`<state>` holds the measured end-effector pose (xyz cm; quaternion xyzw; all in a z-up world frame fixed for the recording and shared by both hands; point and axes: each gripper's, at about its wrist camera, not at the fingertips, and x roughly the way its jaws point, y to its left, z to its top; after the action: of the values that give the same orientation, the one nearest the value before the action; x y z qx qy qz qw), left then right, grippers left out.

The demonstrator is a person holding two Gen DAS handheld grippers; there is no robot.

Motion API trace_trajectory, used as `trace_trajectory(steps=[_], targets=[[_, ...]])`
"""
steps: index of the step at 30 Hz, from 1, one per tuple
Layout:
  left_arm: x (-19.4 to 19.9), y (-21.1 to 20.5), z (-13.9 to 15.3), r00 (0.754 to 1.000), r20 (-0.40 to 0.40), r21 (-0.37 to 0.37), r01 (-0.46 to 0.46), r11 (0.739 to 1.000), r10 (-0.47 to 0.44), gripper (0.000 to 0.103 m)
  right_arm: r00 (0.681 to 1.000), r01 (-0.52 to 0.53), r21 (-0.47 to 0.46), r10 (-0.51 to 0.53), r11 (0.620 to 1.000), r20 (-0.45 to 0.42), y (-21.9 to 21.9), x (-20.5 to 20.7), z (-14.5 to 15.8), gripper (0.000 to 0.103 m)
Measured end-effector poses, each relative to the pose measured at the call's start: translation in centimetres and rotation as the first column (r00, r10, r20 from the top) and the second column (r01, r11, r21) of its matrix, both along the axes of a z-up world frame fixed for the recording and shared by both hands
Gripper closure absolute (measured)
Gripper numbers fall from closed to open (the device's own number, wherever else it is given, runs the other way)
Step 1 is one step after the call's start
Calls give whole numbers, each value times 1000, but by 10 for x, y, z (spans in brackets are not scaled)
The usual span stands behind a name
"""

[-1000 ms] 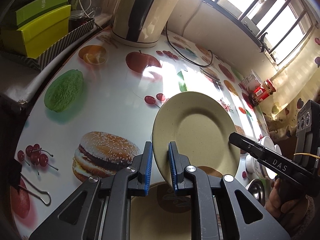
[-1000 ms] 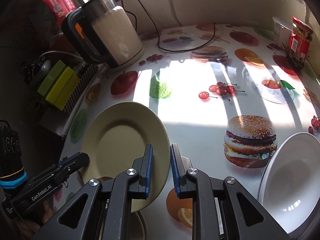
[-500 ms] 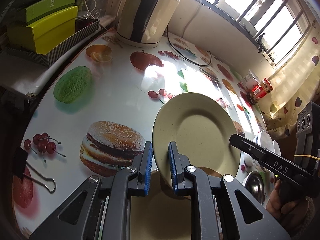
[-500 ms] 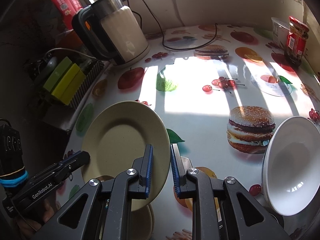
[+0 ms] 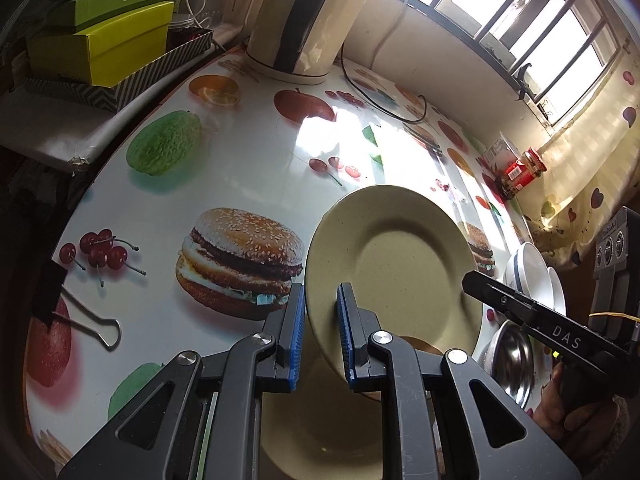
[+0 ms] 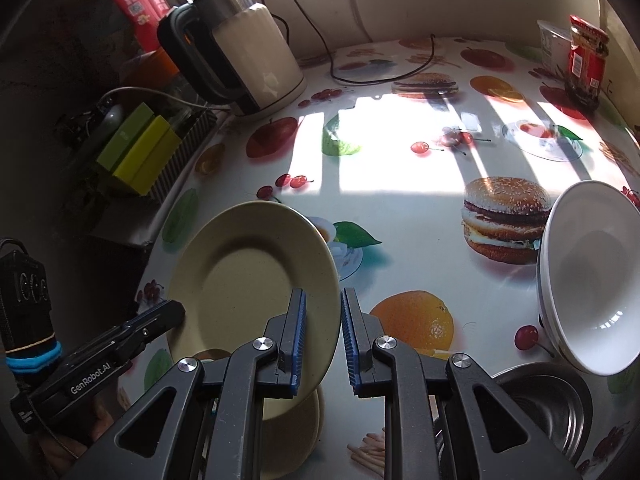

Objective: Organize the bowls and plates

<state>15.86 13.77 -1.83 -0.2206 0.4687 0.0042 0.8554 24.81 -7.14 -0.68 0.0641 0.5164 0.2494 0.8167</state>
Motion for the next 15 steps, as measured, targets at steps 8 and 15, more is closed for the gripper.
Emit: trace_trajectory(steps=[8, 15], targets=[[-15, 0, -2, 1000, -2, -1, -5, 1000, 5, 86, 1000, -11, 8, 11, 1000, -8, -1, -15, -2, 85], [-25, 0, -6, 1000, -14, -14, -13, 1000, 12, 86, 1000, -12, 14, 12, 1000, -20, -1, -24, -5, 85]])
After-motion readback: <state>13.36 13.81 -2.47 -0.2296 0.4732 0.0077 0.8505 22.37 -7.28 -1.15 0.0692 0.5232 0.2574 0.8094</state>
